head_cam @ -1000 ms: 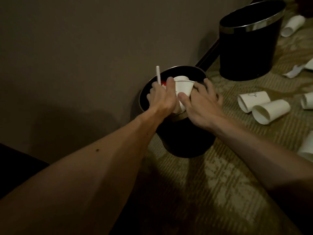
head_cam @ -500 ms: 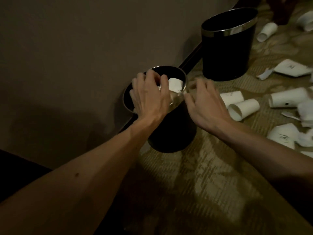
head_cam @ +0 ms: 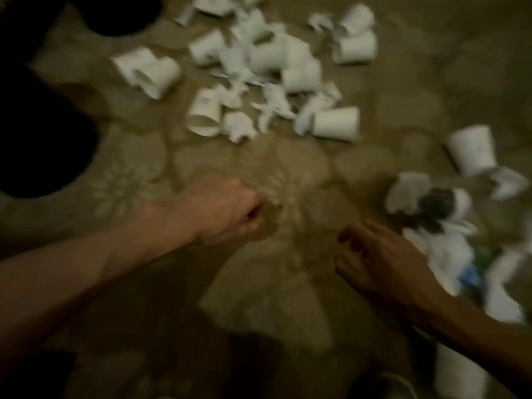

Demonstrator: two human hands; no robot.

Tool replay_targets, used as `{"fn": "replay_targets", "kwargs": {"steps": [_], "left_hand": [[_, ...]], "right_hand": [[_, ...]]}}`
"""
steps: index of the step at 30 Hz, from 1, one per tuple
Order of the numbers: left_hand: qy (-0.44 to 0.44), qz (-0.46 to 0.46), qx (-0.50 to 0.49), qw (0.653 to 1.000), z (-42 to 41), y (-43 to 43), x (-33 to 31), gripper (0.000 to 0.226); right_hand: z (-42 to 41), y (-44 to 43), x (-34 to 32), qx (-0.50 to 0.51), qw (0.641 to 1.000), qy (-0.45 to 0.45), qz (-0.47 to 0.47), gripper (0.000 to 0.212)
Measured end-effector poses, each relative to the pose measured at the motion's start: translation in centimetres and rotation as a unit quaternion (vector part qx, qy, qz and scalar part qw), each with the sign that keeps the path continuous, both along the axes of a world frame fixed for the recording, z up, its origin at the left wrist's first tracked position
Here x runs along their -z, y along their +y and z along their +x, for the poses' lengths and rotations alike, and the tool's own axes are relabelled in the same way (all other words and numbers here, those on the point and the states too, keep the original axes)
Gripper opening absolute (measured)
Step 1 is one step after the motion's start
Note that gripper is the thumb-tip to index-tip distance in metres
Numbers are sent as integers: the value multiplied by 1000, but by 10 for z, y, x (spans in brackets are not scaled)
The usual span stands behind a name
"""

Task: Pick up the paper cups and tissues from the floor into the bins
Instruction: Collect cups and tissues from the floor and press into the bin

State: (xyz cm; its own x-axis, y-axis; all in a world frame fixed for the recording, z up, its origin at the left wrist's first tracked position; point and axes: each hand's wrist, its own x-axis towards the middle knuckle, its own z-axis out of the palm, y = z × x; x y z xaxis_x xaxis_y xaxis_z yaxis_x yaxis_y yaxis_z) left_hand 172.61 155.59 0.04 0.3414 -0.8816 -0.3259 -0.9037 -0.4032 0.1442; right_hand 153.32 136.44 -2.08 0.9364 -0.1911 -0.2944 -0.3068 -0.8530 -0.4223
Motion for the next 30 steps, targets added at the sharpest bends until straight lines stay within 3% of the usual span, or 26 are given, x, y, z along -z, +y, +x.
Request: {"fn": "replay_targets", "kwargs": {"steps": [6,12,16,20,23,27,30], "left_hand": [[163,8,31,986,-94,-86,61,18],[216,-42,-10,975,-132,-140,91,30],[342,-18,-56,938,-162,-166,105,42],[430,10,-107,897,-178,-170,121,41],[441,-27,-198,875,-175,-169,126,23],[458,9,-252,852,-165,-165,119,44],[508,35,-239,827,-169,-157,113,42]], "right_hand": [[-112,-42,31,156,984,87,13,28],[-149,-58,57,294,951,96,2,37],[-158,-66,70,364,924,120,19,41],[-155,-76,77,444,880,121,116,34],[-153,-77,75,458,870,77,166,29],[-151,-70,72,427,875,28,228,28],[-149,-69,71,398,875,27,275,24]]}}
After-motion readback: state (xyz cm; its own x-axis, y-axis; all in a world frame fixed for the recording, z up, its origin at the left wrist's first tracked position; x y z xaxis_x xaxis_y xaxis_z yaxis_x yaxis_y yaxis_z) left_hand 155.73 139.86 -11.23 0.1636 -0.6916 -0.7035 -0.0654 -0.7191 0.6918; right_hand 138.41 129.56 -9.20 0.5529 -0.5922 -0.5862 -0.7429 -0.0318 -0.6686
